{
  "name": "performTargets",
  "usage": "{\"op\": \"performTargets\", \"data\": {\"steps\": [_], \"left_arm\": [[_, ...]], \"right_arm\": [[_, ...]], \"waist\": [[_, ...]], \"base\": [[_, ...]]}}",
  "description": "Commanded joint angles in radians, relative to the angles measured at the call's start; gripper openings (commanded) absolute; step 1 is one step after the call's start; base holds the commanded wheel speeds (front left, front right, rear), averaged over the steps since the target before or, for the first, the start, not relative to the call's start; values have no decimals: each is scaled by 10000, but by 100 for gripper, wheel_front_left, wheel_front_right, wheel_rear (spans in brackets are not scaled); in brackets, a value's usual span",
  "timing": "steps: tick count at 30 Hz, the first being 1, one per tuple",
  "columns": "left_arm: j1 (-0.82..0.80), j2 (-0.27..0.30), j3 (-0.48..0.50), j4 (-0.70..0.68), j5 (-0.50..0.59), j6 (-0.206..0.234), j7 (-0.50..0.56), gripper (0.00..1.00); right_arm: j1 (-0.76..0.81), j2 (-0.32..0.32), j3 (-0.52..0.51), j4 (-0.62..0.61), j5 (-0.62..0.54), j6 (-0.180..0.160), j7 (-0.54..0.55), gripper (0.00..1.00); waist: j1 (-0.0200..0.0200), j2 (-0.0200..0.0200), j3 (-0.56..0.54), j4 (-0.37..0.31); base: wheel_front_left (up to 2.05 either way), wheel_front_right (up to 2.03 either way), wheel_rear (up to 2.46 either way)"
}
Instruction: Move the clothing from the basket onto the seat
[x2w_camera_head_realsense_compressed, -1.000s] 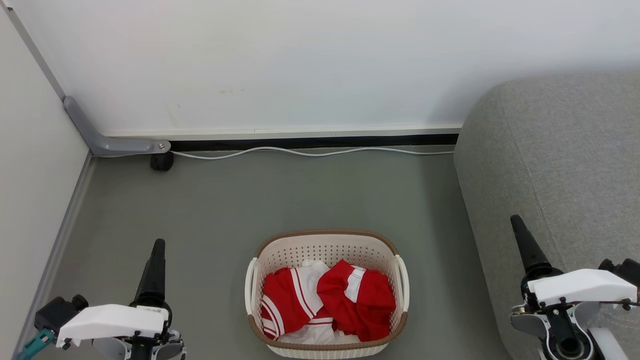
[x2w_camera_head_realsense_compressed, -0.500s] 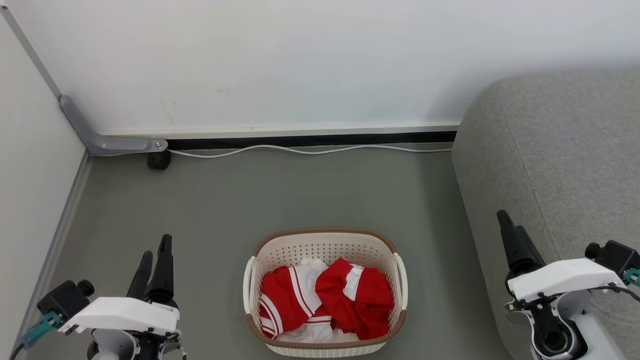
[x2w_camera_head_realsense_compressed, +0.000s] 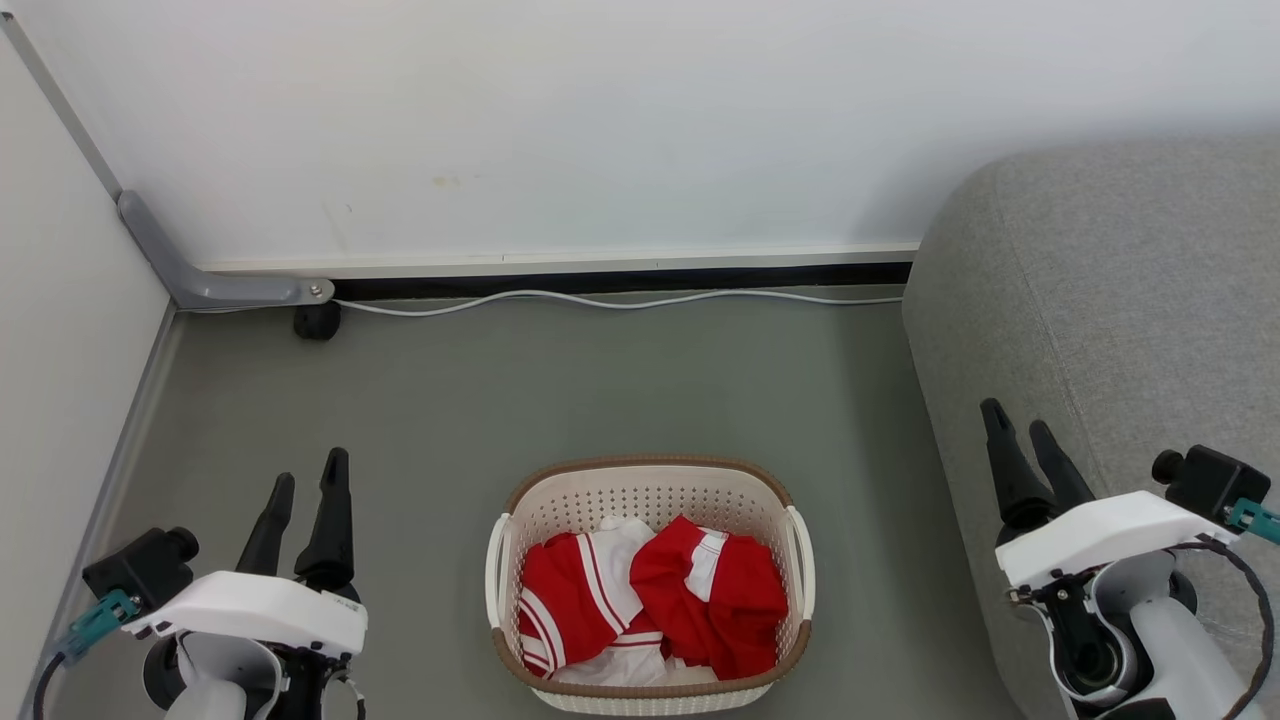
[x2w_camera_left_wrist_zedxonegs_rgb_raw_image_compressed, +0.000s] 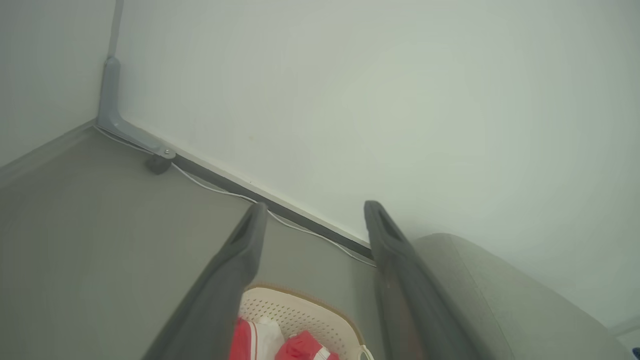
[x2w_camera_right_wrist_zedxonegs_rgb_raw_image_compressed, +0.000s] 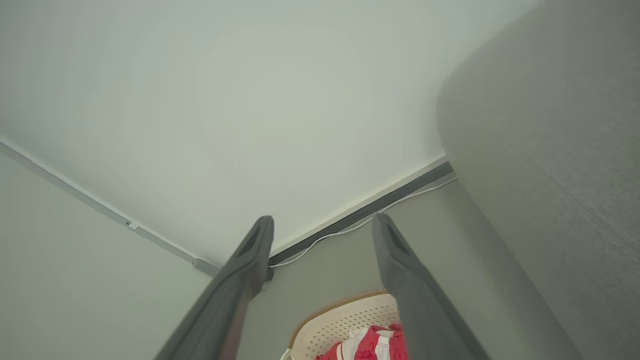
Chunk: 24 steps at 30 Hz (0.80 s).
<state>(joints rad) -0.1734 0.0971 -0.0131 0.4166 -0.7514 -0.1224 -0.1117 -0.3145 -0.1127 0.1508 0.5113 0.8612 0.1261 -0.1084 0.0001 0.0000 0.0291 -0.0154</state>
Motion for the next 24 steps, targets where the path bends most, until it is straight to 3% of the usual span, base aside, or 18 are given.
{"op": "performTargets", "data": {"steps": [1,24], "left_arm": [[-644,246,204,-187,395,-51,-152,100],[-1315,419,46,180,3658,-68,-859,100]], "right_arm": [[-551,-148,215,-145,-333,40,-189,100],[-1419,-307,687,360,-3219,43,-894,100]], "waist": [[-1,0,1,-4],[-1,0,197,-77]], "base": [[0,0,0],[0,0,0]]}}
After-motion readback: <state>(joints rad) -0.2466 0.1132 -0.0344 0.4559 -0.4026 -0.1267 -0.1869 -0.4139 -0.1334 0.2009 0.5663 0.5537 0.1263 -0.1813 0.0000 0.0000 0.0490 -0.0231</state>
